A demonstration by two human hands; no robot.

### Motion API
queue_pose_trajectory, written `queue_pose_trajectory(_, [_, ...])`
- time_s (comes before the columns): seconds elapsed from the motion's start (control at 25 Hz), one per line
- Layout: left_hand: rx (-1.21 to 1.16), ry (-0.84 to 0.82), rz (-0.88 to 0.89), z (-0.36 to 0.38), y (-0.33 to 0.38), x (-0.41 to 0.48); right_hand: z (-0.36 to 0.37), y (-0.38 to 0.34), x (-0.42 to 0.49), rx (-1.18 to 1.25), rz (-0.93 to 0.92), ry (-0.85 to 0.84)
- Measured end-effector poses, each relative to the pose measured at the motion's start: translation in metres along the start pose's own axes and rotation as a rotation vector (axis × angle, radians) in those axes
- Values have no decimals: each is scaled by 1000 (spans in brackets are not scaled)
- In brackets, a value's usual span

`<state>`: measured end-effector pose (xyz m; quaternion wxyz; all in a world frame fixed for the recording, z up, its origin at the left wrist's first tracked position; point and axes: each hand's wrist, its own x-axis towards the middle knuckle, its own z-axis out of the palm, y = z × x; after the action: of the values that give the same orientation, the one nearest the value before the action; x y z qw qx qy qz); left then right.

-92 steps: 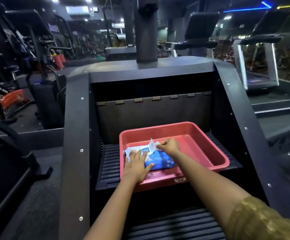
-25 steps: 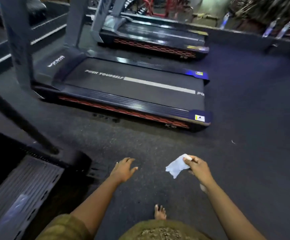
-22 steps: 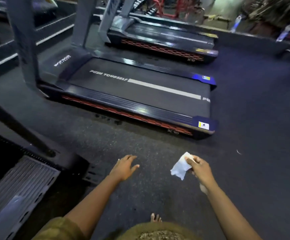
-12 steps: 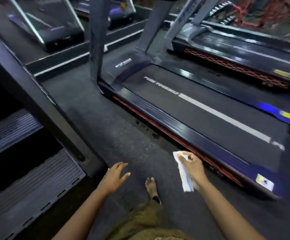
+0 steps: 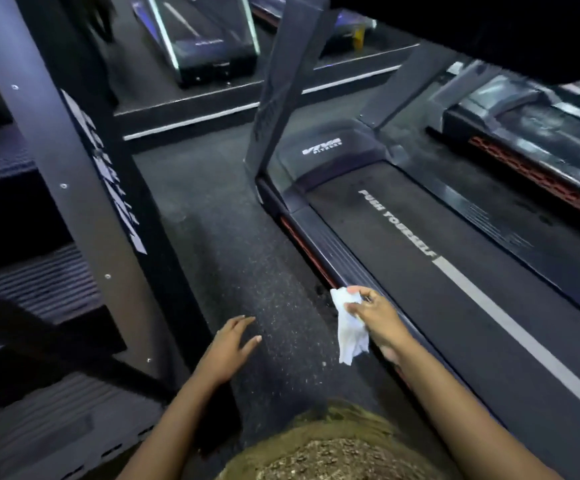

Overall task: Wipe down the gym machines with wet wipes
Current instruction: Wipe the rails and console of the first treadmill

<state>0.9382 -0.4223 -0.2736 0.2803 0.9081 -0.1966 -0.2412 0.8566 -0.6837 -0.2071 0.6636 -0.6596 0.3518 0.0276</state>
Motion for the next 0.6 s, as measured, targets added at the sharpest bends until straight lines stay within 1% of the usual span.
queue_pose_trajectory(0.16, [-95,108,-100,-32,-23,54,32,-47,85,-73,-9,-108])
queue_pose_trajectory(0.28, [-127,145,-181,-52,-46,97,61,-89,153,-133,-18,-206])
queue_pose_trajectory(0.36, [-150,165,-222,-77,-53,138,83,-129,204,-187,-38,-254])
queue_pose_trajectory(0.48, [-122,200,-201,-136,-52,215,116,-202,272,-201,-85,-298])
queue_pose_trajectory(0.6, [-62,272,-133,-197,-46,290,143,-267,319,-266,-198,-357])
